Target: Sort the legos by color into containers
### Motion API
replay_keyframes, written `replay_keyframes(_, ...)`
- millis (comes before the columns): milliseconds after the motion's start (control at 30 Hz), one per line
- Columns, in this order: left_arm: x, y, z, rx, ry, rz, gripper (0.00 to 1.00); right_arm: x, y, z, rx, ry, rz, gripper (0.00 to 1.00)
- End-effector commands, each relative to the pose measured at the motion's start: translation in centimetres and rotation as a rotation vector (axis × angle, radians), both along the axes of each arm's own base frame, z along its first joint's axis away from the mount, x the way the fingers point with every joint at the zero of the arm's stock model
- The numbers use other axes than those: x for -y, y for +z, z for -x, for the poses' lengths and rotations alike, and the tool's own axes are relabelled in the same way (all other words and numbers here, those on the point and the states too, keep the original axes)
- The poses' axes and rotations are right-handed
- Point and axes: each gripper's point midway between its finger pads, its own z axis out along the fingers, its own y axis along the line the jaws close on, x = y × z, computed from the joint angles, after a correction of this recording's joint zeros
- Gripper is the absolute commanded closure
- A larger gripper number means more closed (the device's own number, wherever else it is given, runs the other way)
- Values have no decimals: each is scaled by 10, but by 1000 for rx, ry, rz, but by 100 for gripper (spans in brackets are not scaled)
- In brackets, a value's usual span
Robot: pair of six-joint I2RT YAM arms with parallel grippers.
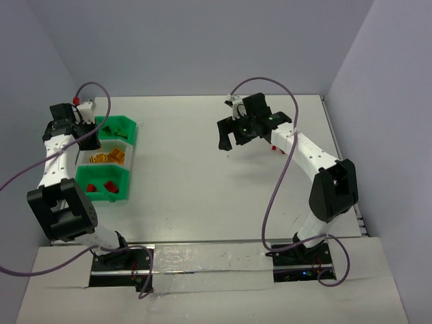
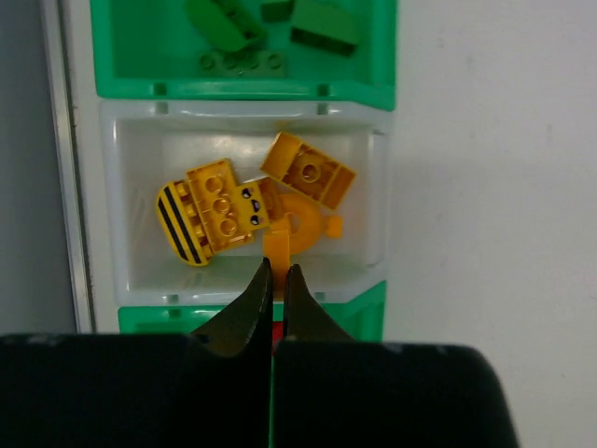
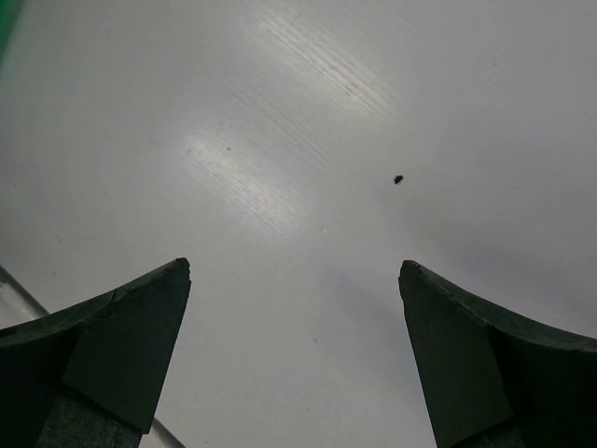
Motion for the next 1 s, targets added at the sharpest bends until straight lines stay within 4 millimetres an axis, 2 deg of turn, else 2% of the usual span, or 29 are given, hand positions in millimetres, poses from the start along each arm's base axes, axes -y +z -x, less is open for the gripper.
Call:
replay_keyframes(0,-27,-10,-9,-21,42,-94,100,20,17,-5,52,-72,11,0)
replay_keyframes(67,-31,-15,-12,-21,45,-109,100,28,14,-10,51,-99,28,0)
replay_keyframes(167,-36,-27,-15,-42,53,-118,94,46,7,-19,42,-156,58,0)
replay_keyframes(233,-39,-30,-18,-41,62,-124,78,65,2,-27,32,-210,82,0)
replay_keyframes(300,-41,-31,-19,-43,62,-125,67,76,-2,-31,24,-240,103,0)
replay_keyframes(333,-41,-32,-20,-46,59,-124,57,84,-7,-33,18,-264,123,0)
replay_keyframes(400,-41,-30,-21,-44,57,-121,48,104,-14,-38,4,-320,155,0)
replay_keyframes(567,-38,-27,-23,-36,50,-106,45,136,-25,-44,-22,-384,204,2)
replay_keyframes(633,-34,-19,-26,-17,39,-88,45,147,-29,-44,-31,-396,220,4)
replay_keyframes(667,-27,-13,-27,4,17,-63,45,157,-31,-45,-36,-414,228,5)
replay_keyframes(700,-26,-8,-26,12,12,-61,45,159,-32,-45,-37,-412,236,5)
replay_keyframes(733,-10,1,-28,43,-48,-7,45,174,-34,-46,-41,-436,255,9)
replay_keyframes(767,-7,6,-27,51,-57,-3,45,176,-36,-46,-44,-434,261,9)
replay_keyframes(800,6,14,-28,74,-100,17,45,188,-40,-48,-51,-455,280,10)
replay_keyframes(967,52,38,-30,153,-194,40,44,227,-57,-55,-99,-534,348,26)
